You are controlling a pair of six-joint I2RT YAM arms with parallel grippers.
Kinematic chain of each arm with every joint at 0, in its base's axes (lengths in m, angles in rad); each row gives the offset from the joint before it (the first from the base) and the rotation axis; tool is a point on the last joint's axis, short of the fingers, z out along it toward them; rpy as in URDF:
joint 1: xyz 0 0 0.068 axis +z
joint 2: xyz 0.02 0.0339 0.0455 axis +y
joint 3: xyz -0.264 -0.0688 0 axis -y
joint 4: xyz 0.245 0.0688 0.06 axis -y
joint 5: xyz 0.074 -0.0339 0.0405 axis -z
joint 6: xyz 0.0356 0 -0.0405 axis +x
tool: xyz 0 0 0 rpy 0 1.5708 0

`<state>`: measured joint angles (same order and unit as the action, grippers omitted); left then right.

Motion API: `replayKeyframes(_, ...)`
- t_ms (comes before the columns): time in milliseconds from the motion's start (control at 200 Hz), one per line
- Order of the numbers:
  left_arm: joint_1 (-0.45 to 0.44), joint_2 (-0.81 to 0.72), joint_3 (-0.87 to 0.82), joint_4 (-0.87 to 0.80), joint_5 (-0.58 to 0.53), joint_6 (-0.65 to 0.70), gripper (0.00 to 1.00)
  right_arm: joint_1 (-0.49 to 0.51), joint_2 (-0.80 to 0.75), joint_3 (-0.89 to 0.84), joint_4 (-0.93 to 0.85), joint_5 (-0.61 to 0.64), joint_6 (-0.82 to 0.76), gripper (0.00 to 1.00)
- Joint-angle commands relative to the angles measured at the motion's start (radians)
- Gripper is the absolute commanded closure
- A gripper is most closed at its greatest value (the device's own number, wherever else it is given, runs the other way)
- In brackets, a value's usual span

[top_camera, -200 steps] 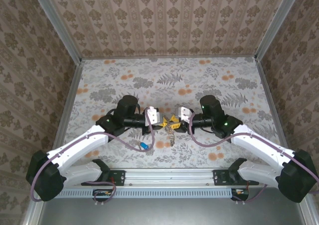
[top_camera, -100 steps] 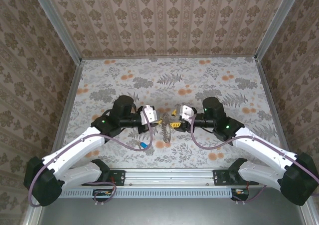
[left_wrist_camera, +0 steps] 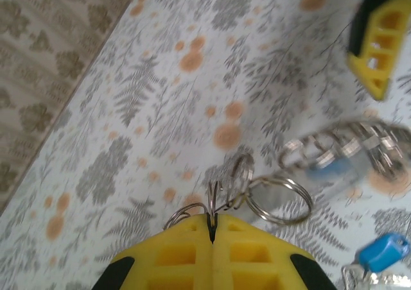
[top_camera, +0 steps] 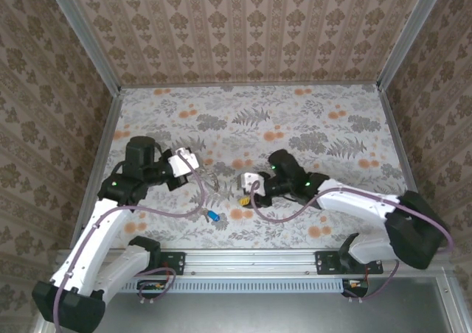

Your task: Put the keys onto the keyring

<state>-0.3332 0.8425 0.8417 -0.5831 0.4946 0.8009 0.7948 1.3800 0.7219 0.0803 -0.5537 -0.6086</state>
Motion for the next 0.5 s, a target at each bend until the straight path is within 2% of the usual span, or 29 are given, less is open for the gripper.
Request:
replayKeyframes(0, 0.042, -0.009, 0.027, -0.086, -0.023, 0.073, 1.0, 0.062, 0.111, 0.06, 0.051, 0.013, -0.055, 0.56)
replayKeyframes(215, 0.135, -0.01, 0.006, -0.078, -0.076, 0.003, 1.0, 0.171, 0.306, 0.138, 0.062, 0.067, -0.082, 0.58)
replayKeyframes(310, 0.2, -0.004, -0.011, -0.034, -0.056, -0.106, 1.0, 0.191, 0.359, 0.179, 0.038, 0.091, -0.105, 0.59)
replayKeyframes(385, 0.252, -0.002, -0.032, -0.003, -0.048, -0.194, 1.0, 0.198, 0.393, 0.198, 0.072, 0.102, -0.062, 0.6)
replayKeyframes(495, 0.308, -0.007, -0.057, 0.014, -0.066, -0.255, 1.0, 0.209, 0.43, 0.205, 0.128, 0.177, -0.039, 0.59)
